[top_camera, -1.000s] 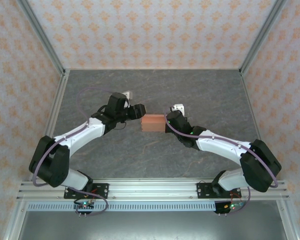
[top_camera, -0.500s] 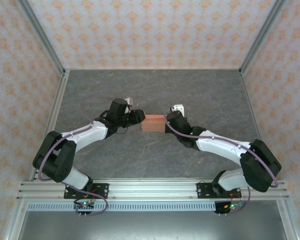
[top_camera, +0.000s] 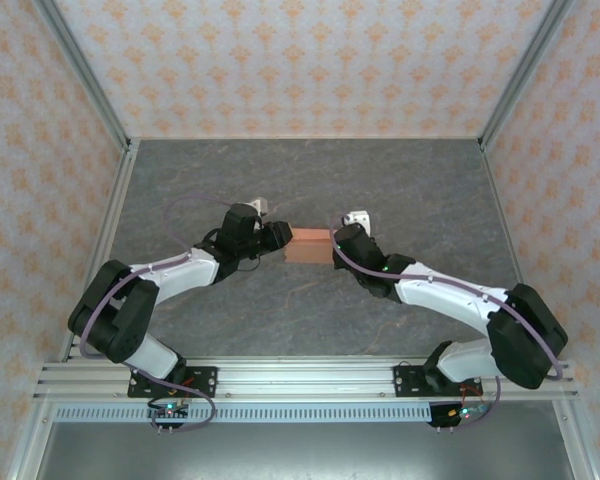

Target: Fold the paper box

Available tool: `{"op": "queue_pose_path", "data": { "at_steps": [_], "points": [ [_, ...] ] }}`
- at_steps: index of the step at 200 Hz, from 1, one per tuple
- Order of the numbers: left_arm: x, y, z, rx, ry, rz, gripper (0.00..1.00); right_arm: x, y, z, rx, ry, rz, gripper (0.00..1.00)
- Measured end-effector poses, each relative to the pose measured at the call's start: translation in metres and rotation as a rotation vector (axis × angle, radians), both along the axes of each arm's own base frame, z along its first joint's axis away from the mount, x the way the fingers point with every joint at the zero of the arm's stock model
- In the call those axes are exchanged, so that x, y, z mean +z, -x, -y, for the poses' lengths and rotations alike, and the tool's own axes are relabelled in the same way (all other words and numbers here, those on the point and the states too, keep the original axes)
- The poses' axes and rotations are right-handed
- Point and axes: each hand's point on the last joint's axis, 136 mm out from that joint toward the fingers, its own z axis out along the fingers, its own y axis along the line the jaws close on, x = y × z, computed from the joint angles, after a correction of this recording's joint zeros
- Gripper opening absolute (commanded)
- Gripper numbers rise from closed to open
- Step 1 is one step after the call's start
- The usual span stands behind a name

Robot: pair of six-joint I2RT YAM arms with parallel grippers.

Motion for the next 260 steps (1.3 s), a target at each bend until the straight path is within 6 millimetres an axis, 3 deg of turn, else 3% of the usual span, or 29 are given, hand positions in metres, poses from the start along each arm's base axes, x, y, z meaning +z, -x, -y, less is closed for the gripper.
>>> {"op": "queue_pose_path", "data": {
  "at_steps": [49,68,102,126,145,181,214,260],
  "points": [
    [-0.002,-0.001,-0.001,0.020,-0.016,0.018,0.33,-0.001,0.006,0.000,0.032,0.032,-0.040,0.28],
    [-0.001,-0.001,-0.001,0.023,-0.017,0.021,0.33,0.002,0.011,-0.001,0.058,0.034,-0.059,0.37],
    [-0.002,-0.001,-0.001,0.028,-0.024,0.026,0.32,0.025,0.016,-0.007,0.104,0.013,-0.069,0.44],
    [-0.002,0.000,0.000,0.029,-0.029,0.030,0.32,0.046,0.012,-0.012,0.124,-0.034,-0.049,0.49],
    [-0.002,0.000,-0.001,0.032,-0.032,0.032,0.32,0.049,0.003,-0.005,0.115,-0.082,-0.067,0.50],
    [-0.002,0.004,-0.001,0.034,-0.037,0.036,0.32,0.029,-0.020,0.013,0.068,-0.188,-0.175,0.51],
    [-0.002,0.005,-0.002,0.039,-0.043,0.039,0.32,0.003,-0.025,0.007,0.084,-0.261,-0.280,0.48],
    [-0.003,0.008,-0.005,0.040,-0.045,0.040,0.32,-0.011,-0.029,0.003,0.095,-0.346,-0.323,0.42]
  ]
}}
